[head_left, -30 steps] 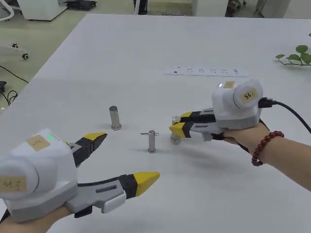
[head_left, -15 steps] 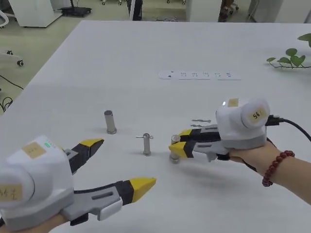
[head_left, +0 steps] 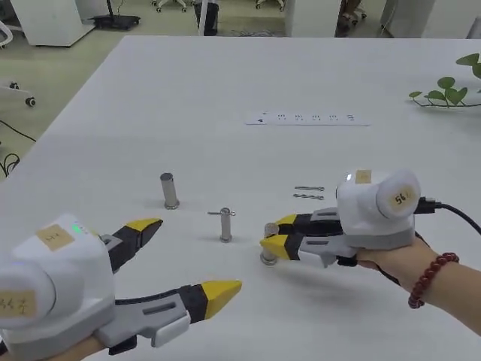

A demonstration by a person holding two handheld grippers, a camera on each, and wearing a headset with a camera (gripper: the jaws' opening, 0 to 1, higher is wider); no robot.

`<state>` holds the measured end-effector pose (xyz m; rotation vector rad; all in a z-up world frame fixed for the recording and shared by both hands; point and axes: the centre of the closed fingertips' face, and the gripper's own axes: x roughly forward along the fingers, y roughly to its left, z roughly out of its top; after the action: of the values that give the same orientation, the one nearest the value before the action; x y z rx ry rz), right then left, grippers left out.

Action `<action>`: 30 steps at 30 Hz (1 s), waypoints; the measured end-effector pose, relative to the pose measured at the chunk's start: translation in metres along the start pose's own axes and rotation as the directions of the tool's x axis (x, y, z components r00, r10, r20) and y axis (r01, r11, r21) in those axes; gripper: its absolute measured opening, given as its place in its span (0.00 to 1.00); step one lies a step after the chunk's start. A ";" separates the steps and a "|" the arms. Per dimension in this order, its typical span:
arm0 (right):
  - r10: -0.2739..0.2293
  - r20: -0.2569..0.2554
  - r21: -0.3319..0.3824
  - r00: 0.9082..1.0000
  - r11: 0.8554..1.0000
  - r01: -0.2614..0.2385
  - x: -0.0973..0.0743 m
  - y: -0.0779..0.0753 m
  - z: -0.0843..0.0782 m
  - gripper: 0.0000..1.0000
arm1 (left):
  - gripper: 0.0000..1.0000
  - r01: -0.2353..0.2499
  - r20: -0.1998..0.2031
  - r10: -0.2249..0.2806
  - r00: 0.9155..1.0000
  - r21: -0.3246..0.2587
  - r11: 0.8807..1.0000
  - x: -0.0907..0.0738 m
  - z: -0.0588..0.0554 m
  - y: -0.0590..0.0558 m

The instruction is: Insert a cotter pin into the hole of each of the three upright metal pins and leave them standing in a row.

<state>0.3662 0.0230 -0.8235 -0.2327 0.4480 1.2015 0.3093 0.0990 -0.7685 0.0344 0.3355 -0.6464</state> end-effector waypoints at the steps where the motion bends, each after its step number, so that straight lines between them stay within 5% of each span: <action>1: 0.002 0.002 0.001 1.000 1.000 -0.002 0.000 0.000 0.000 0.13 | 0.81 0.000 0.000 0.000 1.000 0.000 1.000 0.000 0.000 0.000; 30: 0.032 0.039 0.067 0.999 0.997 -0.034 -0.022 0.004 0.015 0.28 | 0.84 0.001 -0.008 -0.001 1.000 0.004 1.000 0.001 -0.001 -0.001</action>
<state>0.3592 0.0119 -0.7998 -0.1447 0.4595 1.2192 0.3091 0.0978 -0.7692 0.0404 0.3417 -0.6481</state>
